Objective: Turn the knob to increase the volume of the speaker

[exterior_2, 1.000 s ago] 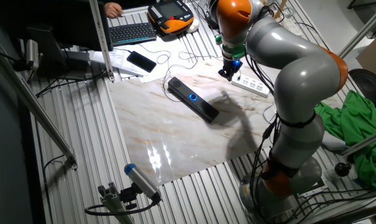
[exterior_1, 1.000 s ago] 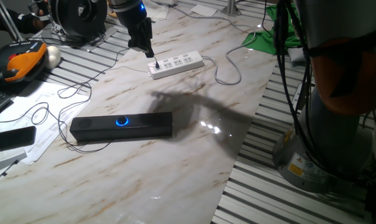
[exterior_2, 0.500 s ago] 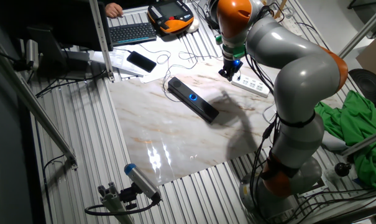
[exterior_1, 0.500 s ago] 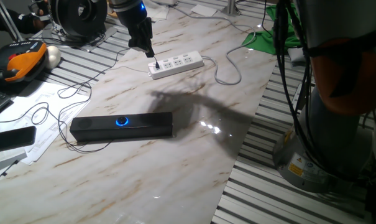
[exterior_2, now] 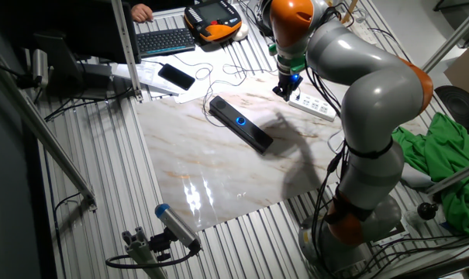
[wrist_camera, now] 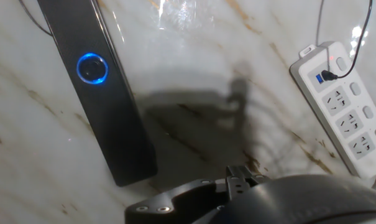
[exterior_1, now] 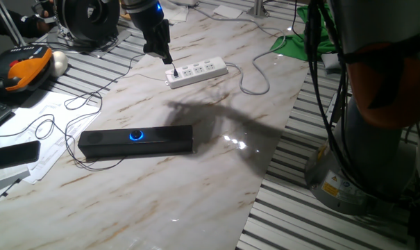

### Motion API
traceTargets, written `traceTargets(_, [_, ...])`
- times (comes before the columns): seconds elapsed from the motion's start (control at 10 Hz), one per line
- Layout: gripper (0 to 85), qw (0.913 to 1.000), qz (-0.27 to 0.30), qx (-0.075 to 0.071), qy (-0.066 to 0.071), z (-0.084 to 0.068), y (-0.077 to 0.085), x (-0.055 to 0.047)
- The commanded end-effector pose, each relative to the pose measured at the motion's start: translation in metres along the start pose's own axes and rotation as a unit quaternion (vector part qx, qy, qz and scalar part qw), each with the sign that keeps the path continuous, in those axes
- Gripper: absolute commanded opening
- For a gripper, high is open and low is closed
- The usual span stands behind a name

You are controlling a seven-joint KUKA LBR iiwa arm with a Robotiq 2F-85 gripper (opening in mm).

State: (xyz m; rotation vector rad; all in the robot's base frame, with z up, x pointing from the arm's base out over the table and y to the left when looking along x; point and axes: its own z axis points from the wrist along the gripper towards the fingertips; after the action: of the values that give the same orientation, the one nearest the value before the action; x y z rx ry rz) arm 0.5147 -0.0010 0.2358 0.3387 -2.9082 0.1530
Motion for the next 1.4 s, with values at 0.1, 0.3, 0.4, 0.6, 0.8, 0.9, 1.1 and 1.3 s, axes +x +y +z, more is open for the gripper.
traceTargets(0.1, [0.0,1.0,0.008,0.0,-0.001,-0.0001,0.0,0.0])
traceTargets(0.3, [0.0,1.0,-0.001,-0.001,0.0,-0.0001,0.0,0.0])
traceTargets(0.4, [0.0,1.0,0.002,-0.001,0.0,-0.0001,0.0,0.0])
traceTargets(0.6, [0.0,0.9983,0.027,-0.017,-0.049,-0.0001,0.0,0.0])
traceTargets(0.8, [0.0,0.9968,0.043,-0.031,-0.059,-0.0001,0.0,0.0])
traceTargets(0.9, [0.0,0.9973,0.031,-0.04,-0.053,-0.0001,0.0,0.0])
traceTargets(1.1, [0.0,0.9977,0.004,-0.052,-0.042,-0.0001,0.0,0.0])
traceTargets(1.3, [0.0,0.9981,0.002,-0.039,-0.048,-0.0001,0.0,0.0])
